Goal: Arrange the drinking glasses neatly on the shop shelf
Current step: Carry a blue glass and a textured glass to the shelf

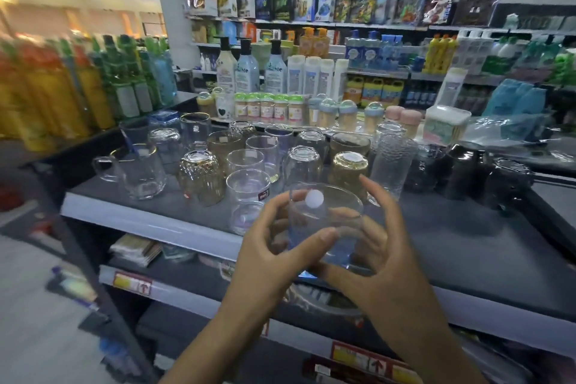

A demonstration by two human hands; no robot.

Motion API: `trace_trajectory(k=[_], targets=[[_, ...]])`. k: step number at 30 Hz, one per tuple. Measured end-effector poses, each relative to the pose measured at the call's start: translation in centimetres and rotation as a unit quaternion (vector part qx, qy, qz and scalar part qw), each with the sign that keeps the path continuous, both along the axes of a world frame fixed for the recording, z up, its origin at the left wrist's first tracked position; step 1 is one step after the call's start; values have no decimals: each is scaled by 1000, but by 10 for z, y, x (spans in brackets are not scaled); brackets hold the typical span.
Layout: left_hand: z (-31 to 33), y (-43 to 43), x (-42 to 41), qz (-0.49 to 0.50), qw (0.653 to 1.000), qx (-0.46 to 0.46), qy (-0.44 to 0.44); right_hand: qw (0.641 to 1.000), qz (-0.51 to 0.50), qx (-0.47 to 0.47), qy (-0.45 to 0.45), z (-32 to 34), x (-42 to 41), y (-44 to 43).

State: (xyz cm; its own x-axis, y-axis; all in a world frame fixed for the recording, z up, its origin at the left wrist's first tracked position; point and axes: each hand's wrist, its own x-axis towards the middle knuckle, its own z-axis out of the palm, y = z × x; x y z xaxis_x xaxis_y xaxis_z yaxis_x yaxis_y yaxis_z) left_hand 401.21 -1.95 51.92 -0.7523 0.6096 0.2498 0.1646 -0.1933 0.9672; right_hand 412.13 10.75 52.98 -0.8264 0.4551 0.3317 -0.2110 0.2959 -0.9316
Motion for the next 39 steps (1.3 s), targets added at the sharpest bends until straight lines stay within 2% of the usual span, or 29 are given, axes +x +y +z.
trace_trajectory(k=[2,8,13,17,25,31,39], targets=[[10,-15,-5,36,998,-38,36,999,30,37,-5,5,-5,0],[37,-76,-20,111,989,-79,62,988,109,105,19,17,-44,-22],[54,-125,-52,178,975,-78,105,981,143,123,37,28,-98,-71],[62,-172,-102,216,960,-88,153,983,130,119,52,25,-152,-125],[80,-269,-259,205,950,-138,191,983,-18,175,51,24,-293,-245],[86,-275,-363,146,946,-199,212,997,-37,51,34,18,-359,-277],[70,-242,-430,68,944,-257,193,995,-103,-1,0,2,-385,-303]])
